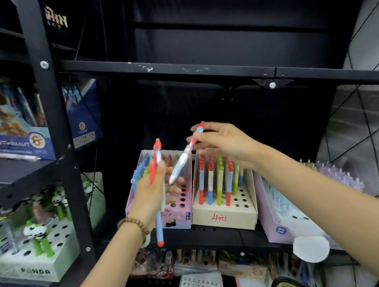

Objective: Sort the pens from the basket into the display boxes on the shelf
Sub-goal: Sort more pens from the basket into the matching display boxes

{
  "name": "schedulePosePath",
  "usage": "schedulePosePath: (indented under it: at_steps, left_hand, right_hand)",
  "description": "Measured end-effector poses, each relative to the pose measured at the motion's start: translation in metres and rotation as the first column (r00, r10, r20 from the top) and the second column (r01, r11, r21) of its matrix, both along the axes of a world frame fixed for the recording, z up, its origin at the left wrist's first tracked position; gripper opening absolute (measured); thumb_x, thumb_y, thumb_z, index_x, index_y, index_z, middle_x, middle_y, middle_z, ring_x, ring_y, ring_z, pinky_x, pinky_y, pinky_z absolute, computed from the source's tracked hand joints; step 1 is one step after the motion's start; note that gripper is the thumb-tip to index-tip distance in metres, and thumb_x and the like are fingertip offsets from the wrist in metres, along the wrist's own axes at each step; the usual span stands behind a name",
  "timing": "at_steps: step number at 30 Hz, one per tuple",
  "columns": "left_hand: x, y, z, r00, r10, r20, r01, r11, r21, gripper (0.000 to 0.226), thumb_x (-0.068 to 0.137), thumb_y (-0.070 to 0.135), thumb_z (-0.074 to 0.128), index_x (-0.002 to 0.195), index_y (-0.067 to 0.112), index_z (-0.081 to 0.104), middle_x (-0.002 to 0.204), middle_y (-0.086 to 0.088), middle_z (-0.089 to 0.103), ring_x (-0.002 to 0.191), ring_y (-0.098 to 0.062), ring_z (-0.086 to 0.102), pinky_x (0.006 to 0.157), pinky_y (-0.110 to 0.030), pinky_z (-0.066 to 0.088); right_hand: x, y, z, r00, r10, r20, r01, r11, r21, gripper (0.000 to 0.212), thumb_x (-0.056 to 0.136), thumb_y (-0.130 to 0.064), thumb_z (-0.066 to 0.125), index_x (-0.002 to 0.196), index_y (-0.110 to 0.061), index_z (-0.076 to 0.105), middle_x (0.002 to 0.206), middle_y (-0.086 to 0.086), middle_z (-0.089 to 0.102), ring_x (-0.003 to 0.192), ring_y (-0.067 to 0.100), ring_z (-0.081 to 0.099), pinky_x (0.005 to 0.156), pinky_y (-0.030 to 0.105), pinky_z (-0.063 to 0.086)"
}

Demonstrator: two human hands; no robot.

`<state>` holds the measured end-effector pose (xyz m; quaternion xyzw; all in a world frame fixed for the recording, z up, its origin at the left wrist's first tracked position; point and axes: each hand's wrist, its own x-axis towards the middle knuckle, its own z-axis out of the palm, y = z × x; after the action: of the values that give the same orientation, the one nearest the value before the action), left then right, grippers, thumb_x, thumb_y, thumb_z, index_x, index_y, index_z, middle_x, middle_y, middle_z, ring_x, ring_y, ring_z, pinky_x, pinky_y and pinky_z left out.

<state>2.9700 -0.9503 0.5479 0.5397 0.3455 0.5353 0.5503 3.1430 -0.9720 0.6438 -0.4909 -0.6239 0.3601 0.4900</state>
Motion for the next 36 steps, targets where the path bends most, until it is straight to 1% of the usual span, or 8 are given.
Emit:
schedulePosePath:
  at_steps: [3, 6, 9, 14, 21, 26, 30, 36]
  left_hand:
    - [-0.029, 0.013, 0.001, 0.991, 0.132, 0.005, -0.132, 0.99, 0.041, 0.048, 0.089, 0.052, 0.04, 0.09, 0.01, 0.065, 0.064, -0.001, 0.07, 0.059, -0.018, 0.07, 0.05, -0.021, 0.054]
    - [-0.042, 0.022, -0.004, 0.991, 0.135, 0.012, -0.136, 0.99, 0.038, 0.047, 0.095, 0.049, 0.038, 0.093, 0.011, 0.065, 0.052, 0.004, 0.056, 0.042, -0.011, 0.055, 0.043, -0.019, 0.046]
    - [-0.044, 0.028, -0.012, 0.993, 0.116, 0.02, -0.116, 0.993, 0.035, 0.046, 0.096, 0.049, 0.037, 0.096, 0.011, 0.063, 0.048, 0.01, 0.038, 0.038, -0.005, 0.03, 0.037, -0.017, 0.029]
    - [-0.043, 0.032, -0.023, 0.997, 0.062, 0.053, -0.063, 0.998, 0.01, 0.046, 0.088, 0.053, 0.04, 0.098, 0.012, 0.058, 0.049, 0.011, 0.038, 0.038, -0.004, 0.029, 0.036, -0.016, 0.027]
    - [-0.047, 0.037, -0.027, 0.989, 0.056, 0.137, -0.053, 0.998, -0.024, 0.032, 0.099, 0.039, 0.036, 0.088, 0.011, 0.049, 0.052, 0.008, 0.041, 0.037, -0.003, 0.028, 0.035, -0.014, 0.026]
    - [-0.047, 0.036, -0.023, 0.993, 0.028, 0.118, -0.029, 1.0, 0.011, 0.036, 0.097, 0.043, 0.036, 0.086, 0.011, 0.049, 0.052, 0.009, 0.043, 0.039, -0.003, 0.028, 0.036, -0.014, 0.027]
    - [-0.043, 0.04, -0.018, 0.991, 0.026, 0.132, -0.028, 1.0, 0.01, 0.034, 0.096, 0.042, 0.037, 0.085, 0.012, 0.049, 0.051, 0.01, 0.044, 0.038, -0.003, 0.029, 0.036, -0.014, 0.029]
    - [-0.041, 0.044, -0.019, 0.991, 0.025, 0.135, -0.026, 1.0, 0.006, 0.034, 0.097, 0.042, 0.037, 0.085, 0.013, 0.05, 0.051, 0.009, 0.043, 0.038, -0.004, 0.029, 0.036, -0.015, 0.028]
  right_hand:
    - [0.008, 0.013, 0.002, 0.989, -0.148, 0.026, 0.145, 0.985, 0.095, 0.029, 0.091, -0.008, 0.06, 0.119, -0.008, 0.05, 0.099, 0.019, 0.07, 0.072, 0.018, 0.07, 0.067, 0.021, 0.058]
    - [0.004, 0.027, -0.013, 0.956, -0.186, 0.228, 0.162, 0.98, 0.12, 0.028, 0.09, -0.005, 0.061, 0.116, -0.004, 0.051, 0.086, 0.012, 0.066, 0.061, 0.009, 0.067, 0.059, 0.017, 0.056]
    - [-0.006, 0.039, -0.029, 0.925, -0.182, 0.333, 0.152, 0.982, 0.115, 0.027, 0.089, -0.007, 0.062, 0.114, -0.006, 0.053, 0.079, 0.001, 0.062, 0.065, 0.014, 0.069, 0.063, 0.022, 0.058]
    - [-0.018, 0.047, -0.049, 0.864, -0.183, 0.468, 0.134, 0.981, 0.137, 0.023, 0.086, -0.019, 0.068, 0.104, -0.023, 0.054, 0.08, -0.003, 0.066, 0.077, 0.018, 0.07, 0.072, 0.027, 0.055]
    - [-0.026, 0.05, -0.056, 0.838, -0.154, 0.523, 0.092, 0.985, 0.143, 0.028, 0.085, -0.022, 0.069, 0.109, -0.02, 0.056, 0.082, -0.005, 0.068, 0.076, 0.011, 0.069, 0.079, 0.033, 0.056]
    - [-0.003, 0.061, -0.032, 0.81, -0.34, 0.478, 0.217, 0.931, 0.294, 0.019, 0.082, -0.017, 0.069, 0.096, -0.021, 0.056, 0.079, -0.003, 0.065, 0.073, 0.013, 0.065, 0.069, 0.025, 0.052]
    - [0.004, 0.073, -0.039, 0.756, -0.303, 0.581, 0.221, 0.953, 0.209, 0.02, 0.082, -0.014, 0.07, 0.095, -0.02, 0.055, 0.086, 0.002, 0.066, 0.081, 0.019, 0.066, 0.079, 0.041, 0.057]
    - [0.007, 0.088, -0.046, 0.762, -0.286, 0.581, 0.233, 0.958, 0.167, 0.02, 0.082, -0.013, 0.071, 0.094, -0.019, 0.056, 0.086, 0.004, 0.067, 0.082, 0.022, 0.067, 0.081, 0.041, 0.056]
